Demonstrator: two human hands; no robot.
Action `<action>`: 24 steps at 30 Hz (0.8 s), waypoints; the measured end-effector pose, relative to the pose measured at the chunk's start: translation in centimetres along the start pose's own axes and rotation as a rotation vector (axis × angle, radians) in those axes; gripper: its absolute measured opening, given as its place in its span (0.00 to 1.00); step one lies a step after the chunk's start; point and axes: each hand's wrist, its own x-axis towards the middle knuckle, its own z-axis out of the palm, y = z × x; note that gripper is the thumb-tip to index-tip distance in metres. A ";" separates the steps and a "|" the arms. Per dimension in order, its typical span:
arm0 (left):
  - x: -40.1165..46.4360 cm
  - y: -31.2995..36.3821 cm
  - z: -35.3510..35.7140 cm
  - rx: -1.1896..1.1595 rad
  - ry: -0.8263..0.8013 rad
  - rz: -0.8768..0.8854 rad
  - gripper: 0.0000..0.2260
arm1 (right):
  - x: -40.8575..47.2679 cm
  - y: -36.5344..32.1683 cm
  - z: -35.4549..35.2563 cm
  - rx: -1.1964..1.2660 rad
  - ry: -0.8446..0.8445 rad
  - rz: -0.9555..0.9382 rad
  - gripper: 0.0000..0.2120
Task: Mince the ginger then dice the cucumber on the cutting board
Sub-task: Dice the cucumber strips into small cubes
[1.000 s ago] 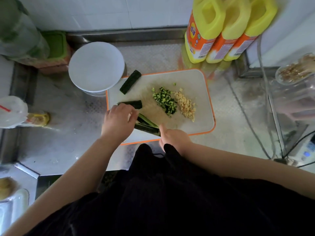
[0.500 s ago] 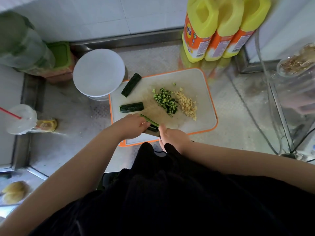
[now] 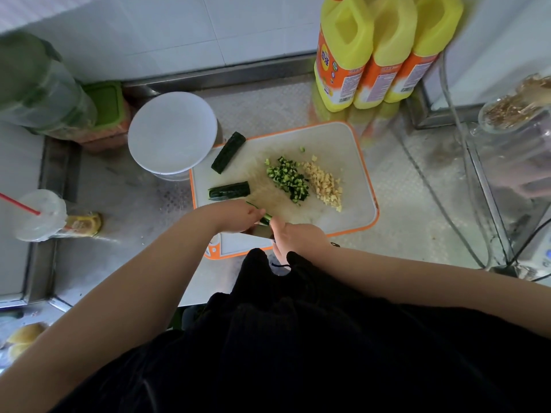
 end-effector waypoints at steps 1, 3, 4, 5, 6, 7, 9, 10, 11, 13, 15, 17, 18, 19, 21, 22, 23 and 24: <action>0.0 0.0 -0.4 0.009 0.025 -0.004 0.24 | 0.0 0.2 -0.1 0.010 0.007 0.003 0.11; -0.3 0.2 -1.3 -0.003 0.167 0.017 0.20 | -0.1 0.6 -0.1 0.054 0.006 0.022 0.10; -0.5 0.2 -1.7 -0.036 0.300 0.044 0.17 | -0.2 0.8 -0.1 0.083 0.009 0.043 0.10; -0.8 0.1 -1.9 -0.082 0.484 0.084 0.13 | -0.2 1.1 -0.1 0.110 0.019 0.068 0.09; -1.2 0.0 -2.0 -0.121 0.727 0.150 0.09 | -0.3 1.5 -0.2 0.142 0.033 0.093 0.08; -1.6 -0.3 -1.9 -0.122 1.003 0.250 0.07 | -0.3 1.9 -0.4 0.178 0.044 0.118 0.08; -2.0 -1.1 -0.7 0.022 1.396 0.422 0.03 | -0.2 2.9 -0.7 0.249 0.062 0.172 0.08; -1.7 -1.8 0.2 0.094 1.447 0.477 0.04 | -0.2 3.5 -0.9 0.288 0.075 0.200 0.08; -1.1 -2.5 1.3 0.145 1.389 0.513 0.07 | -0.2 4.0 -1.0 0.329 0.090 0.229 0.08; 0.0 -3.5 3.3 0.223 1.069 0.503 0.14 | -0.1 4.9 -1.0 0.390 0.120 0.280 0.08; 1.1 -3.8 4.6 0.339 0.728 0.437 0.23 | -0.1 5.4 -1.0 0.419 0.140 0.313 0.09; 1.9 -3.4 4.7 0.405 0.530 0.377 0.28 | -0.1 5.6 -0.9 0.439 0.151 0.323 0.09; 2.2 -3.3 4.5 0.411 0.494 0.357 0.27 | -0.2 5.6 -0.8 0.445 0.155 0.319 0.09; 2.5 -3.2 4.3 0.419 0.493 0.352 0.26 | -0.2 5.6 -0.8 0.447 0.159 0.317 0.09; 3.0 -3.2 4.1 0.429 0.520 0.355 0.24 | -0.2 5.7 -0.7 0.452 0.159 0.321 0.08; 3.2 -3.1 4.0 0.424 0.533 0.354 0.23 | -0.2 5.8 -0.6 0.455 0.158 0.323 0.08; 3.4 -2.9 3.9 0.419 0.545 0.354 0.23 | -0.3 5.9 -0.6 0.459 0.157 0.323 0.08; 3.5 -2.7 3.9 0.413 0.557 0.348 0.22 | -0.3 6.1 -0.6 0.464 0.158 0.324 0.08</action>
